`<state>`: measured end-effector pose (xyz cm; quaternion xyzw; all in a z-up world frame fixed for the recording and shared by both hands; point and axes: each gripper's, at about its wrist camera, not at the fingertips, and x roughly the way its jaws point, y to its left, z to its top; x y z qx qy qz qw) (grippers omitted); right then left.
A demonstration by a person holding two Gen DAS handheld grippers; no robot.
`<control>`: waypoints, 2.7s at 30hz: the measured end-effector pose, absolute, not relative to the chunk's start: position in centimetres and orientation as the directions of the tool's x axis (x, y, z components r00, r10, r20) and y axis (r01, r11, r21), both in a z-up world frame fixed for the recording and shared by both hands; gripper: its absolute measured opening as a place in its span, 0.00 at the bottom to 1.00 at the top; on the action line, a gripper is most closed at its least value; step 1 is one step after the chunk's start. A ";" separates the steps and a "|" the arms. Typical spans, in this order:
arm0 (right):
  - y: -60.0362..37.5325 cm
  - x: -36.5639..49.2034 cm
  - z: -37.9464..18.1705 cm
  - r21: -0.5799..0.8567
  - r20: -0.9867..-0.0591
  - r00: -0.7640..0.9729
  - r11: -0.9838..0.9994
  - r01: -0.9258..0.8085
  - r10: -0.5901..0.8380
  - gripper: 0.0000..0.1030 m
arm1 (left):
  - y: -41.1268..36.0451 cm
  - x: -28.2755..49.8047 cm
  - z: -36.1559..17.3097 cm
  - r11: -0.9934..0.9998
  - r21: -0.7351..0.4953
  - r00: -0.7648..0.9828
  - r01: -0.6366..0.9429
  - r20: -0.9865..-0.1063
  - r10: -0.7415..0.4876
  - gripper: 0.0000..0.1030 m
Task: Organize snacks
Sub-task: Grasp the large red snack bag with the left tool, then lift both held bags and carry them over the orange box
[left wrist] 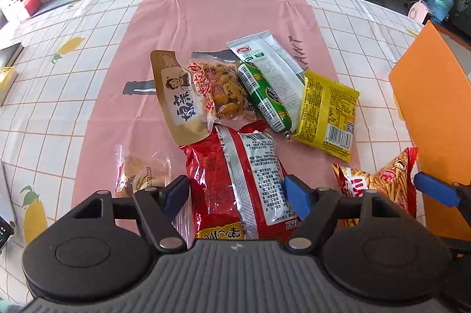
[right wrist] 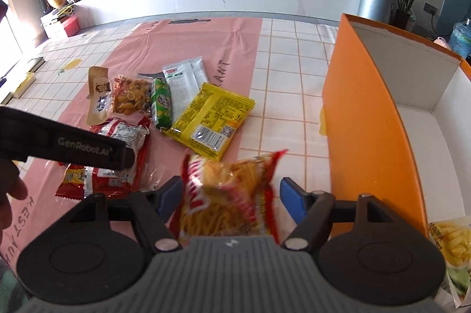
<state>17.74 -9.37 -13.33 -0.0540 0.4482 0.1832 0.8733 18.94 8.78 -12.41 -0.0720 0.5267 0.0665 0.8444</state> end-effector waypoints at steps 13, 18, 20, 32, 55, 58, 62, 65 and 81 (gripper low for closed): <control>-9.6 17.4 -14.0 0.097 -0.817 0.507 0.933 -0.348 0.274 0.49 | 9.1 17.5 -11.4 0.985 -0.087 0.483 -0.149 -0.876 -0.005 0.74; -9.9 16.8 -12.8 0.102 -0.805 0.524 0.935 -0.340 0.278 0.47 | 9.2 16.5 -10.3 0.982 -0.117 0.493 -0.149 -0.870 -0.029 0.73; -10.1 16.4 -12.1 0.099 -0.795 0.539 0.936 -0.337 0.278 0.47 | 9.1 16.0 -9.7 0.982 -0.124 0.502 -0.140 -0.864 -0.038 0.73; -12.1 13.0 -7.7 0.136 -0.747 0.592 0.941 -0.309 0.303 0.47 | 7.5 12.3 -4.6 0.986 -0.155 0.594 -0.066 -0.800 -0.086 0.72; -28.5 9.6 0.4 0.113 -0.687 0.690 0.972 -0.208 0.228 0.47 | -6.7 12.7 2.8 0.912 -0.148 0.637 0.383 -0.672 -0.377 0.72; -30.5 10.9 -0.4 0.126 -0.717 0.661 0.973 -0.194 0.224 0.47 | -8.7 14.5 1.9 0.892 -0.138 0.595 0.431 -0.700 -0.396 0.72; -32.3 13.3 -1.9 0.167 -0.761 0.597 0.966 -0.199 0.254 0.47 | -11.2 16.8 0.3 0.861 -0.076 0.541 0.503 -0.749 -0.382 0.72; -32.5 15.3 -3.2 0.155 -0.794 0.551 0.963 -0.222 0.255 0.47 | -12.9 18.1 -0.9 0.822 -0.001 0.517 0.570 -0.777 -0.359 0.72; -30.4 23.2 -9.4 0.101 -0.887 0.375 0.906 -0.410 0.269 0.47 | -17.0 24.8 -7.1 0.602 0.166 0.349 0.781 -0.915 -0.201 0.72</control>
